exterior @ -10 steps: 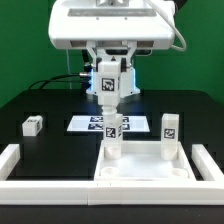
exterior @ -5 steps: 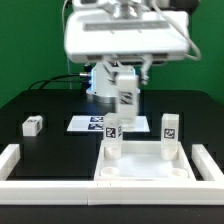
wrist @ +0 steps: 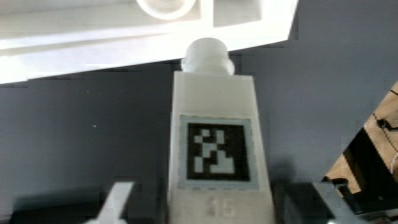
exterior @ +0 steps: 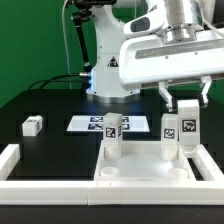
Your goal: Assemble square table
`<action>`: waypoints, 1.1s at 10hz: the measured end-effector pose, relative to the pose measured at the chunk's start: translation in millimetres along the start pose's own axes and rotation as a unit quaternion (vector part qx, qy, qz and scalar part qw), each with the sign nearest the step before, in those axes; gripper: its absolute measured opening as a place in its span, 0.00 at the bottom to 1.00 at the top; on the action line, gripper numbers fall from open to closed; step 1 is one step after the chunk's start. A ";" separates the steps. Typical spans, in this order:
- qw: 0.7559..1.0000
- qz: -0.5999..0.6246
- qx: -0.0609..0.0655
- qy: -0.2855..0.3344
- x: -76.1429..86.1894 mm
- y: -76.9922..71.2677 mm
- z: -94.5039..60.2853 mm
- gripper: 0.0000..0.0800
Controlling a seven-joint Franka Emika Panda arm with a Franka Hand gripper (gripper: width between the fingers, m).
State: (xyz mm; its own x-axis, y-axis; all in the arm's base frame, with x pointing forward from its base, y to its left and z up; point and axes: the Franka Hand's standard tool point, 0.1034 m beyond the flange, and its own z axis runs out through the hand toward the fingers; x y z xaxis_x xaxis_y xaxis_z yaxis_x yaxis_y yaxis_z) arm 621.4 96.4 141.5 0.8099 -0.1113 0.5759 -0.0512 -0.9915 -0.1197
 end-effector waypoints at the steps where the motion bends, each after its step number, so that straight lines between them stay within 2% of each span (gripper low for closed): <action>1: 1.000 0.000 0.000 -0.001 -0.6 0.3 0.4 0.36; 3: 1.000 0.000 0.000 -0.001 -1.9 0.3 0.8 0.36; 4: 1.000 -0.005 -0.002 -0.002 -10.6 -3.8 0.5 0.36; 6: 1.000 -0.017 -0.012 -0.004 -15.7 3.0 3.2 0.36; 8: 1.000 -0.021 -0.012 -0.008 -21.3 -1.2 6.5 0.36; 10: 1.000 -0.018 -0.016 -0.012 -25.2 4.8 10.3 0.36; 11: 1.000 -0.019 -0.015 -0.014 -30.3 2.0 13.4 0.36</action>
Offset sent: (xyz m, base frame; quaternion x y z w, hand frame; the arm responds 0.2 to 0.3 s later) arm -0.0249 -0.0249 -0.0078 -0.1527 0.0400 -0.1027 0.9821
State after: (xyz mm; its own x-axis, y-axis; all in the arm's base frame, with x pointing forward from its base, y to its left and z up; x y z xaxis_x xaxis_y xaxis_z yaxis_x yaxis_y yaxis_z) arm 604.5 98.7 112.9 0.8280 -0.0714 0.5562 -0.0369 -0.9966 -0.0730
